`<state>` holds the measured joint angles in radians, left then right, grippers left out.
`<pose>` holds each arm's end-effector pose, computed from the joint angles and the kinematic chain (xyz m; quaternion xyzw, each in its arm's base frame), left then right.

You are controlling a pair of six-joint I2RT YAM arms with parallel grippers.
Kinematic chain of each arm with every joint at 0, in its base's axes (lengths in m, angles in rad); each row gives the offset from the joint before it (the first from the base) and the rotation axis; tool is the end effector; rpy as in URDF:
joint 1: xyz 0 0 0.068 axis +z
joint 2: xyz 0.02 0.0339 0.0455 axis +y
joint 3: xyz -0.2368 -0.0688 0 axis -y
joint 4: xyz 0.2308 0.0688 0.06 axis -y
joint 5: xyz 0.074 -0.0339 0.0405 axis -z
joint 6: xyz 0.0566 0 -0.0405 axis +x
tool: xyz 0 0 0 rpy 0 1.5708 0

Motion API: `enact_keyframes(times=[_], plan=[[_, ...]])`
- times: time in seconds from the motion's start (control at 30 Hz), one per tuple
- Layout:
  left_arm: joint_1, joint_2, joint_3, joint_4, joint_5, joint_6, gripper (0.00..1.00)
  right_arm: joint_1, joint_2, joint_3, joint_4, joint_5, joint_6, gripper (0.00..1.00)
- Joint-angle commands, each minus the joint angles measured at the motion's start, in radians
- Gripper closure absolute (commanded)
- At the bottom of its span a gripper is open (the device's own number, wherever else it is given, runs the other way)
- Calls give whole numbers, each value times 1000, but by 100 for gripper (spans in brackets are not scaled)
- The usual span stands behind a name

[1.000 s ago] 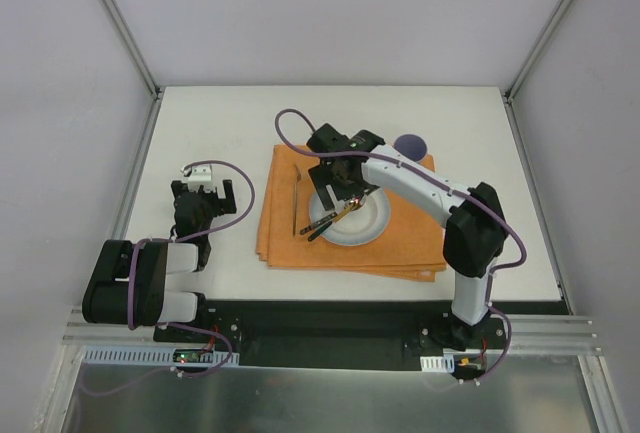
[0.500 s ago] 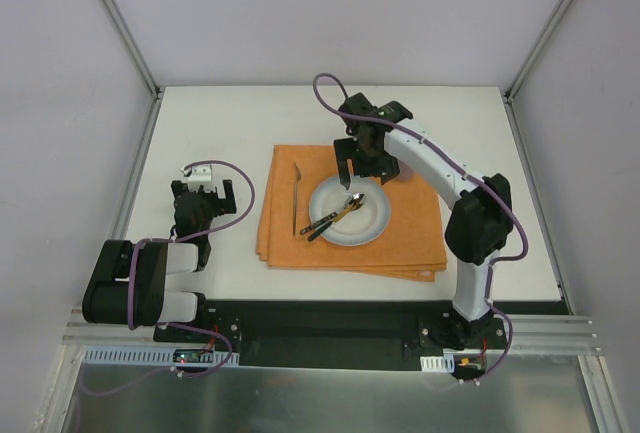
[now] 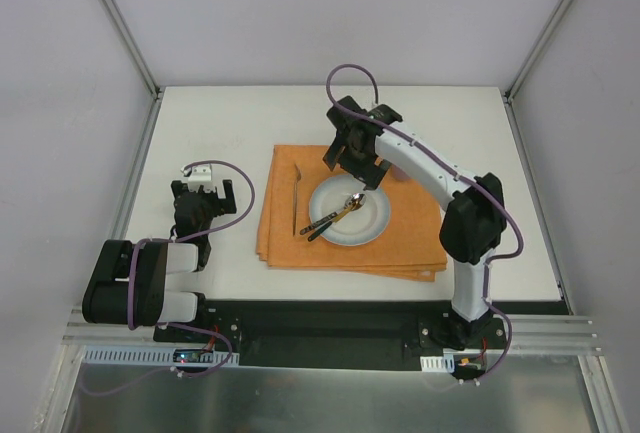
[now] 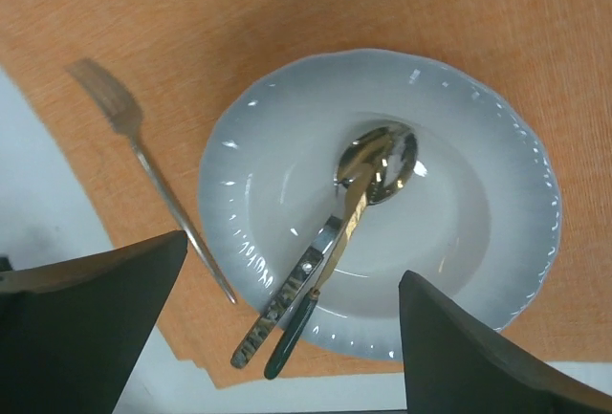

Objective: Set the dinner table for one person
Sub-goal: Pick up the knife with the napkin.

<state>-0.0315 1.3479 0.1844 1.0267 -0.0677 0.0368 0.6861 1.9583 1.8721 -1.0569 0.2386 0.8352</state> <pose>0.2434 -0.0038 0.1385 0.0035 0.7537 0.0273 0.6567 0.3165 0.2419 0.2553 0.0975 0.9657 0.0610 0.2328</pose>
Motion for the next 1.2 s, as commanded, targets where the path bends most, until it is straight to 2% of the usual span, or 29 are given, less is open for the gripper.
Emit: enact_keyframes(times=[0.0,0.17,0.3,0.47,0.67,0.73,0.87,1.17], plan=[[5,-16,12,49,22,-15,1,19,-47,-82,8,65,326,1],[5,-16,12,50,22,-15,1,49,-67,-155,21,111,430,1],[5,-16,10,49,22,-15,1,76,-79,-137,5,175,443,2],[5,-16,12,49,22,-15,1,112,-131,-220,14,241,495,3],[5,-15,12,49,22,-15,1,222,-185,-304,-29,329,611,3],[5,-16,12,49,22,-17,1,243,-176,-277,-37,340,573,3],[5,-16,12,49,22,-15,1,305,-122,-193,-166,404,575,4],[5,-16,12,49,22,-15,1,343,-64,-214,-140,404,657,13]])
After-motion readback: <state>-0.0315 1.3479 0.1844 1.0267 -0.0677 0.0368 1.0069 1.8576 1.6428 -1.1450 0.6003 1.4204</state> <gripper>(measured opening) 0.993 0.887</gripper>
